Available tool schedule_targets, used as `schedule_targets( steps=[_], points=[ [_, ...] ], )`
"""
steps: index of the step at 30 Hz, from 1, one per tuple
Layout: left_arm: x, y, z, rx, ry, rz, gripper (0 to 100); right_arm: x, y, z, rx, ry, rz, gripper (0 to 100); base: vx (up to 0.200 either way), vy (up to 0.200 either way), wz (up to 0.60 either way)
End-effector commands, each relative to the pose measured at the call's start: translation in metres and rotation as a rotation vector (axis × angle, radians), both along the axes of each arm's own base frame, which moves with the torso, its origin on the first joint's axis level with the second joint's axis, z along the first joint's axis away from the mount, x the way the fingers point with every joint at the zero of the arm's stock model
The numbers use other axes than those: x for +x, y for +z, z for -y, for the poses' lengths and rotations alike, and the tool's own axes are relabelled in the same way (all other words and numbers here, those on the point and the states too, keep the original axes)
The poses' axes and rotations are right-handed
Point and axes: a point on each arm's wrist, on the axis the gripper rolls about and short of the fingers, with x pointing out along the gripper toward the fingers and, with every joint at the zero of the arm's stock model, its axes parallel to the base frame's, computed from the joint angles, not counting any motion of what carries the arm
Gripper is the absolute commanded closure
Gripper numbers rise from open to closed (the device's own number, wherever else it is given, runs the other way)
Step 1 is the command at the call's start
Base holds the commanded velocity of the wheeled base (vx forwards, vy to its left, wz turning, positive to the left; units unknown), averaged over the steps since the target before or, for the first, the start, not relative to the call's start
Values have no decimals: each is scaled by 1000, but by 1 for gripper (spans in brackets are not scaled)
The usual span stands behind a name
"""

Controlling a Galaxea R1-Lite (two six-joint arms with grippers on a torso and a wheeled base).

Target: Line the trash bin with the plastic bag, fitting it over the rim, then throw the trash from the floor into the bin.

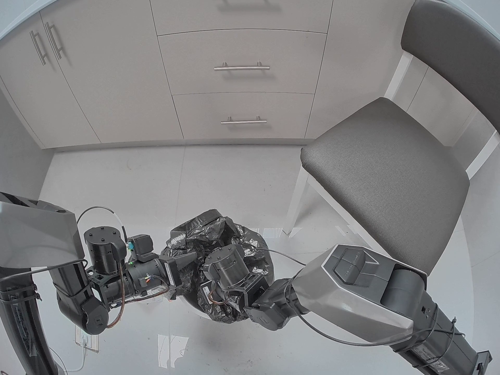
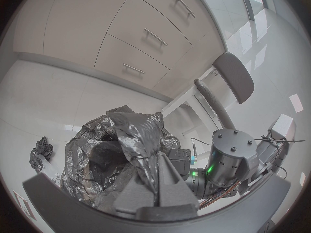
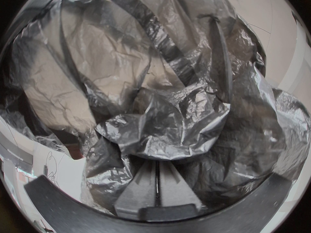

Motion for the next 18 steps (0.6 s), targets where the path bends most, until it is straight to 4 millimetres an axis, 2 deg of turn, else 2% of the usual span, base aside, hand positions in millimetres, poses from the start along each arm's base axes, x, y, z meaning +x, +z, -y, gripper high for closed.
schedule_targets(
  steps=[1, 7, 14, 16, 18],
  points=[
    [0, -1, 0, 1, 1, -5, 100, -2, -3, -1, -12, -23, 12, 100, 0, 0, 0],
    [0, -2, 0, 3, 0, -6, 100, 4, -4, -5, -3, -54, 39, 100, 0, 0, 0],
    [1, -2, 0, 3, 2, -2, 100, -1, -9, -8, -43, -107, 71, 100, 0, 0, 0],
    [0, -1, 0, 3, 2, -2, 100, -2, -8, -8, -48, -104, 73, 100, 0, 0, 0],
    [0, -1, 0, 3, 0, -3, 100, -5, 5, -8, -41, -104, 85, 100, 0, 0, 0]
  ],
)
